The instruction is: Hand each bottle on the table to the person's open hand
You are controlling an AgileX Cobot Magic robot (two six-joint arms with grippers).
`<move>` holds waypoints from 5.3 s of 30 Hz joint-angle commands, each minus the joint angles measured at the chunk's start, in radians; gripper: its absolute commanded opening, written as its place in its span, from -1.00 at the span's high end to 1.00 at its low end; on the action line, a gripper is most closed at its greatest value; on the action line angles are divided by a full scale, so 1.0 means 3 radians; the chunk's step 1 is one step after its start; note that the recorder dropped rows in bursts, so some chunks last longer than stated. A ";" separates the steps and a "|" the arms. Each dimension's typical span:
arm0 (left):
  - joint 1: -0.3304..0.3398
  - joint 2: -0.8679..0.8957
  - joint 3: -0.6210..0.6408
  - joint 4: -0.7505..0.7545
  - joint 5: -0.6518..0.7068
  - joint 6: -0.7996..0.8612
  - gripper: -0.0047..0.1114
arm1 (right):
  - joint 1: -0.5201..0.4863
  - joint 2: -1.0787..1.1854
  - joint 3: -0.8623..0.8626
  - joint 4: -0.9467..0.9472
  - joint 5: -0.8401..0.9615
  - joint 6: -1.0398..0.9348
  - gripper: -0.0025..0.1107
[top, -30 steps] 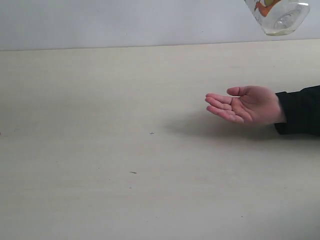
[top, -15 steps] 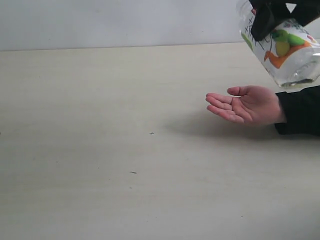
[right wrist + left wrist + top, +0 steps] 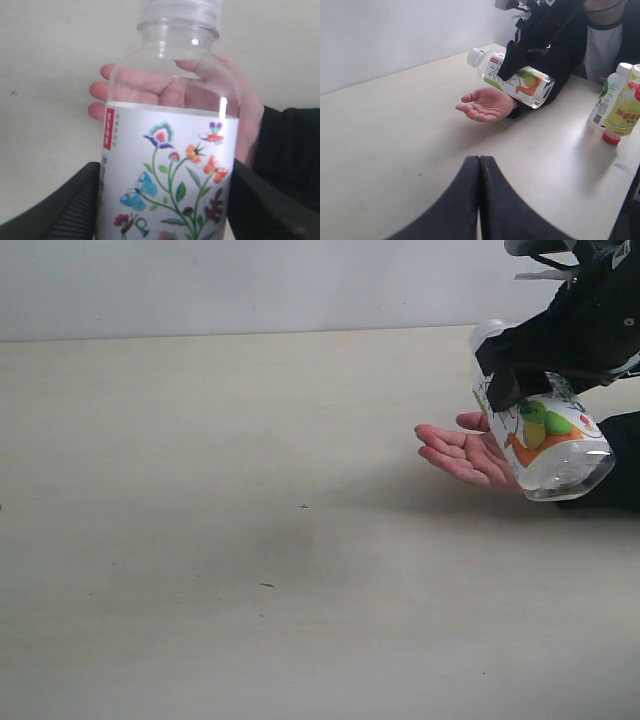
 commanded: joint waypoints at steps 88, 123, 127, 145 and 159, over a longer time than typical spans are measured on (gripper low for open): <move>-0.0009 -0.0014 0.0018 0.0034 -0.0013 0.0003 0.92 | 0.0011 -0.2171 0.0577 0.0770 -0.0659 -0.0440 0.96; -0.0009 -0.0014 0.0018 0.0034 -0.0013 0.0003 0.92 | 0.0011 -0.2954 0.1505 0.1366 -0.0510 -0.0879 0.96; -0.0009 -0.0014 0.0018 0.0034 -0.0013 0.0003 0.92 | 0.0011 -0.3022 0.1629 0.1265 -0.1000 -0.1573 0.96; -0.0009 -0.0014 0.0018 0.0034 -0.0013 0.0003 0.92 | -0.0369 -0.4860 0.3328 0.1189 -0.2618 -0.1644 0.96; -0.0009 -0.0014 0.0018 0.0034 -0.0013 0.0003 0.92 | -0.0701 -0.5033 0.3723 0.1195 -0.2307 -0.1387 0.96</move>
